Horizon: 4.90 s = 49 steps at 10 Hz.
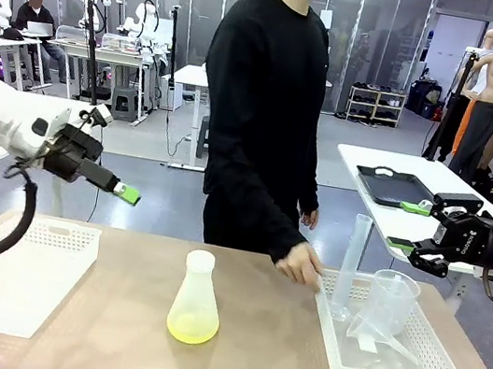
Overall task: Prepare the solutions needed for the experiment.
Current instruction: When the human places the Big flask in the center of the table, pick up the Big flask and place it in the left Organizing basket.
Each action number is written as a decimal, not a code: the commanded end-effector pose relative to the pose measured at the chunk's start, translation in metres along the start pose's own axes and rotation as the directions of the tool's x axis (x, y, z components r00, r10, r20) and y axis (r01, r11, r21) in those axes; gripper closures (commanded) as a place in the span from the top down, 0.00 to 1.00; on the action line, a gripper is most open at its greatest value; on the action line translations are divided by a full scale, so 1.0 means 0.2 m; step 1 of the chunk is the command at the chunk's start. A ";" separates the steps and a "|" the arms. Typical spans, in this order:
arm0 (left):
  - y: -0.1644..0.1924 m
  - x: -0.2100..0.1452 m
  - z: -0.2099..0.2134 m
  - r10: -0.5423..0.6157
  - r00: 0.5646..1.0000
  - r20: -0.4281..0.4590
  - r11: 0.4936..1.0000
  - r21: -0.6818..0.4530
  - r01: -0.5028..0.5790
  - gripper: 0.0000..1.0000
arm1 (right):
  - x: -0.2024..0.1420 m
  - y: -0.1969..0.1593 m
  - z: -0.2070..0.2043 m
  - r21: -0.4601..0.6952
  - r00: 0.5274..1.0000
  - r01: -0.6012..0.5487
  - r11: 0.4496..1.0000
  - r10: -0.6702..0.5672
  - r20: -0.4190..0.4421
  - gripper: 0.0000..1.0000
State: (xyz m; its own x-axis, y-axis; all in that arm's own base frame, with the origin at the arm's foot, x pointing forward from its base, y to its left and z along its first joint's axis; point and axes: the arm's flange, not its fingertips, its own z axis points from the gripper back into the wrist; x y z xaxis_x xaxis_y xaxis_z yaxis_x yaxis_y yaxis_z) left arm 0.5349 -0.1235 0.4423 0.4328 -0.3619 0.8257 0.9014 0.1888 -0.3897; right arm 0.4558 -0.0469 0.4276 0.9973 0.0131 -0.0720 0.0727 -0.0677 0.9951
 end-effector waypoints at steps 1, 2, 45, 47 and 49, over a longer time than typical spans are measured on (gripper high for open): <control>0.23 0.04 -0.13 -0.345 0.938 0.032 0.938 -0.038 0.346 1.00 | 0.00 0.00 0.00 0.021 1.000 -0.013 1.000 0.013 0.000 0.63; 0.24 -0.01 -0.18 -0.396 0.918 0.025 0.917 -0.047 0.397 1.00 | 0.00 0.00 0.00 0.021 1.000 -0.013 1.000 0.013 0.000 0.63; 0.25 -0.52 -0.78 -0.521 0.757 0.394 0.750 -0.212 0.626 1.00 | 0.00 0.00 0.00 0.021 1.000 -0.013 1.000 0.013 0.000 0.63; 0.28 -0.53 -0.83 -0.486 0.767 0.419 0.758 -0.236 0.608 1.00 | 0.00 0.00 0.00 0.021 1.000 -0.013 1.000 0.013 0.000 0.63; 0.30 -0.53 -0.89 -0.470 0.782 0.410 0.763 -0.257 0.593 1.00 | 0.00 0.00 0.00 0.021 1.000 -0.013 1.000 0.013 0.000 0.63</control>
State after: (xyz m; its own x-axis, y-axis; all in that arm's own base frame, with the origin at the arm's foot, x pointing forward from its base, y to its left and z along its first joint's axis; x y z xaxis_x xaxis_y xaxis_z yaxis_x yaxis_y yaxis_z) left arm 0.5361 -0.2292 0.2589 -0.1213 -0.0194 0.9924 0.9458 -0.3057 0.1096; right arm 0.4557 -0.0474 0.4275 0.9973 0.0126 -0.0722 0.0729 -0.0684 0.9950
